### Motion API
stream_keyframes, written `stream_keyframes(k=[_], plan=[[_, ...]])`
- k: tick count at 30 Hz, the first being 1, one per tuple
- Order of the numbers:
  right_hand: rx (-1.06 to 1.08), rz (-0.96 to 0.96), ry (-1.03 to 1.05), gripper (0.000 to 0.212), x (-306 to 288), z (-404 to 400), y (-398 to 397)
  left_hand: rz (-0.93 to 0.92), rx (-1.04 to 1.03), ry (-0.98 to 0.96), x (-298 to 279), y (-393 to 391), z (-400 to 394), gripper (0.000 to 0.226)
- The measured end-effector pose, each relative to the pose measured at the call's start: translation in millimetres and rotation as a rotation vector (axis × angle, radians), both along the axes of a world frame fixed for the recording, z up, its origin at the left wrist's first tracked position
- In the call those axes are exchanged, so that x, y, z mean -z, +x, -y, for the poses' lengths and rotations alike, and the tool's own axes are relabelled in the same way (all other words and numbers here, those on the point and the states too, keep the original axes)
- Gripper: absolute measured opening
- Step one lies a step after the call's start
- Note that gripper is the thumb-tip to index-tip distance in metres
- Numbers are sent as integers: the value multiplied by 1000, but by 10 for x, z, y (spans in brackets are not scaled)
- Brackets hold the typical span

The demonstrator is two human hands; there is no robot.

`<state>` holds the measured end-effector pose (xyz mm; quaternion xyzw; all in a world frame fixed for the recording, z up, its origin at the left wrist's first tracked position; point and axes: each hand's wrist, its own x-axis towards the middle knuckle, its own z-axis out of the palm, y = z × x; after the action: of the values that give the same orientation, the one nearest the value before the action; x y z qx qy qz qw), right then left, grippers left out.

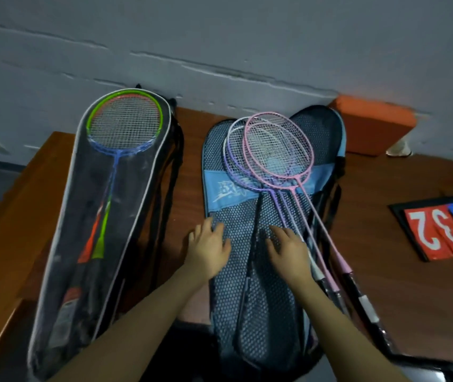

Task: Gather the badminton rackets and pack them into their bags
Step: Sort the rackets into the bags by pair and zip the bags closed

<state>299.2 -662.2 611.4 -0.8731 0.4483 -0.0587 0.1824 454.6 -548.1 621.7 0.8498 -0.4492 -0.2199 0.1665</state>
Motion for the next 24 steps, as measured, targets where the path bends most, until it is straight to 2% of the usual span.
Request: stream_keyframes(k=[4,6,8,16,20,24], plan=[[-68,-117,2,45,127,175,-153,-103,-171,4,180,-144,59,54],[-119,-138,-6,49,172,176,-117,-223,-246,-46,196,-167,65,53],[-148,-134,-14,53,213,159,-59,-258,-282,-112,209,-150,86,51],[-330,-223,55,55,268,224,297,-190,-357,-268,210,87,250,43],[-281,-232,-8,53,257,222,298,-110,-309,-439,28,228,155,42],[-190,-186,19,55,207,96,348,-82,-316,-594,-185,363,-47,40]])
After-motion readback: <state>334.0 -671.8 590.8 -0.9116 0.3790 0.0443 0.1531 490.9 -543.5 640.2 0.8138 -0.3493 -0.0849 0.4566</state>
